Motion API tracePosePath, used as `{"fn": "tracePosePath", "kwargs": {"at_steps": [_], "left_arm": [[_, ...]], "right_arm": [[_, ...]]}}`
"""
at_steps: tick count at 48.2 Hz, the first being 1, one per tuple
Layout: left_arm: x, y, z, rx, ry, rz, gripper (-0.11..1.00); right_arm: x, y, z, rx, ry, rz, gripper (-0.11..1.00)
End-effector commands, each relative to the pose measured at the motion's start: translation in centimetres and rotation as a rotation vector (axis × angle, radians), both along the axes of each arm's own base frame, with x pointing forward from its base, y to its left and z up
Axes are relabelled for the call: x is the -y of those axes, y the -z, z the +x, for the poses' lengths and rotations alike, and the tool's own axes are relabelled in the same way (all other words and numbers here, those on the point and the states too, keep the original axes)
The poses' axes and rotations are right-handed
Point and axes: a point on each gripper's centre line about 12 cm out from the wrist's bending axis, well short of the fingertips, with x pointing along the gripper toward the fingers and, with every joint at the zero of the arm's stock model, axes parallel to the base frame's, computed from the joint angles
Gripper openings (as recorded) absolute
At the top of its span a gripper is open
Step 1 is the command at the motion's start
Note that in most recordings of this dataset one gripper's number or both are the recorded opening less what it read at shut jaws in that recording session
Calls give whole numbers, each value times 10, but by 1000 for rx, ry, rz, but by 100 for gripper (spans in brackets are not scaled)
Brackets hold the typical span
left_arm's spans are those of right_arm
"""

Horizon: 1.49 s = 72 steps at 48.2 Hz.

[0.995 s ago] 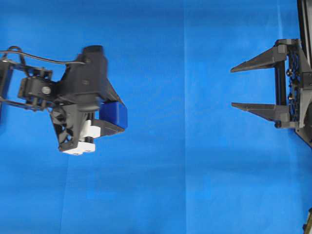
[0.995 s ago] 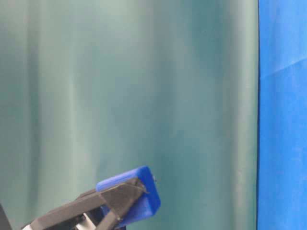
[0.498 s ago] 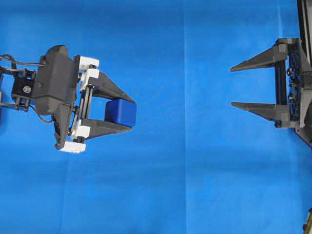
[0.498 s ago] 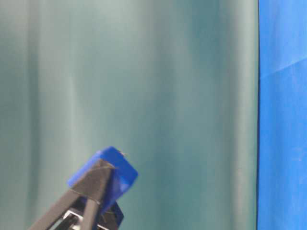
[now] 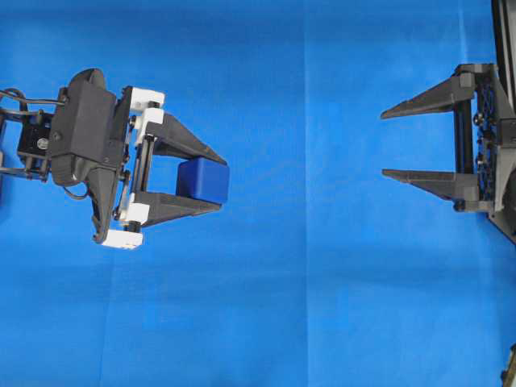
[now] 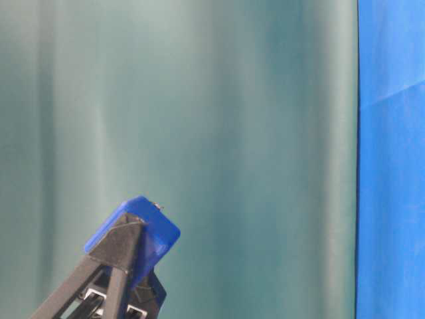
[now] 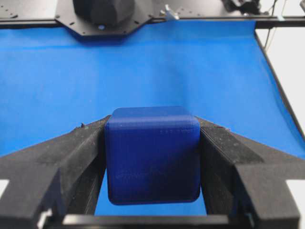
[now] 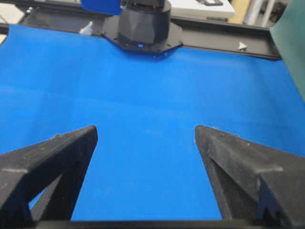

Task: Handover the blue block to the right arm after grasping it with the left arm, then place it in the designated position.
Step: 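Rotate the right gripper and move it toward the held cube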

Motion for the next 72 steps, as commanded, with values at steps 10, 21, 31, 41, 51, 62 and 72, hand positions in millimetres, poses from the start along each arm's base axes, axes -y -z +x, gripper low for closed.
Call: {"fn": "tracePosePath", "kwargs": {"at_steps": [10,21,31,41,51,62,72], "left_arm": [[-2,-9,0,32,-5,-3,49],[-2,-9,0,32,-5,-5,49],[-2,-9,0,33,-5,-5,49],[-3,-9,0,34,-9,-4,49],[-4,-9,0,33,-12,-5,49],[-4,-9,0,33,-12,-5,49],[-4,-9,0,33,-11,-6,49]], "right_arm": [[0,-12,4,34,0,1,97],[0,-12,4,34,-1,-5,97],[-1,-12,4,32,-8,-34,97],[-3,-14,4,28,-35,-172,97],[-6,-20,5,43,-73,-425,97],[-11,-23,5,62,-127,-778,97],[-19,-20,5,79,-194,-1079,97]]}}
